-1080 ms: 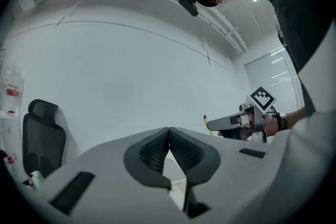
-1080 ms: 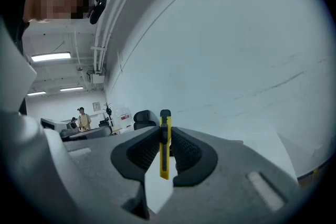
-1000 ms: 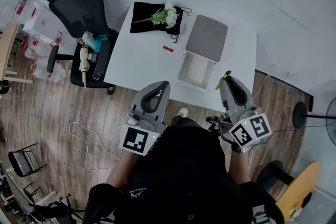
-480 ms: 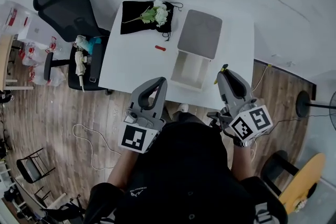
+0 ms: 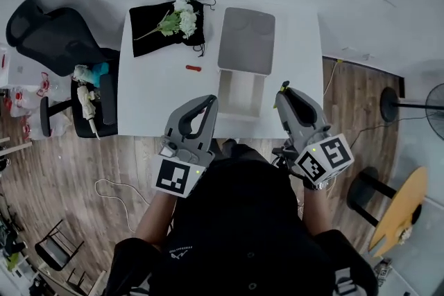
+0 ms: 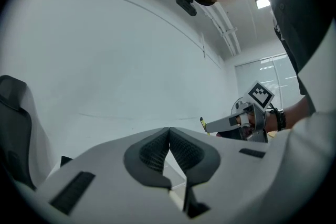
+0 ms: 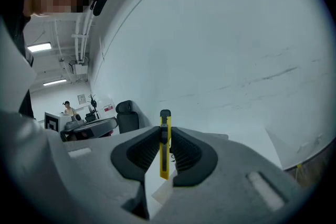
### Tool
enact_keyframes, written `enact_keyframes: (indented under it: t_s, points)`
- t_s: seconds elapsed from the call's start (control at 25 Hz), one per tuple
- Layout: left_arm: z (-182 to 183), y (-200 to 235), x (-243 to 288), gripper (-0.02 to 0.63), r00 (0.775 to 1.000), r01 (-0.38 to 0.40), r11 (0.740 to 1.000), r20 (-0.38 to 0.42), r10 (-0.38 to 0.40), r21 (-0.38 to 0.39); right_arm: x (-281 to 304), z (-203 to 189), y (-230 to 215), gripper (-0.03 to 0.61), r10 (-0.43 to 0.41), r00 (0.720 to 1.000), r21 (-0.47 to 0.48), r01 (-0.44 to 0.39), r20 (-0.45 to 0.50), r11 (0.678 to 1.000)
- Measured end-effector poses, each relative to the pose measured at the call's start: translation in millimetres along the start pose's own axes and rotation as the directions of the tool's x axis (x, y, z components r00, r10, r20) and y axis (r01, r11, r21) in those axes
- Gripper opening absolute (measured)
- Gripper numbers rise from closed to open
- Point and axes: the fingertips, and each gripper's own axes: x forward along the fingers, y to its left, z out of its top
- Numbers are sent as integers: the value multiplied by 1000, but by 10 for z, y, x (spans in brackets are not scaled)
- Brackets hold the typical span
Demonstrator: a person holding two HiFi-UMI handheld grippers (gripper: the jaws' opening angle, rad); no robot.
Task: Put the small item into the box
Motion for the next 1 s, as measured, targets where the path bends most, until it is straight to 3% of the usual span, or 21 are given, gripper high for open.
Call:
enact_keyframes:
  t_s: [0.52,1.0]
  points:
    - [-152,495,352,5,994,97,994,-47,-99,-53,687,-301,-42,69,-45,991,-1,45,-128,999]
    - [-260,718,516,5,989,119,991,-81,-124,-63,1091,-927,-251,69,-60,956,32,72,-288,997]
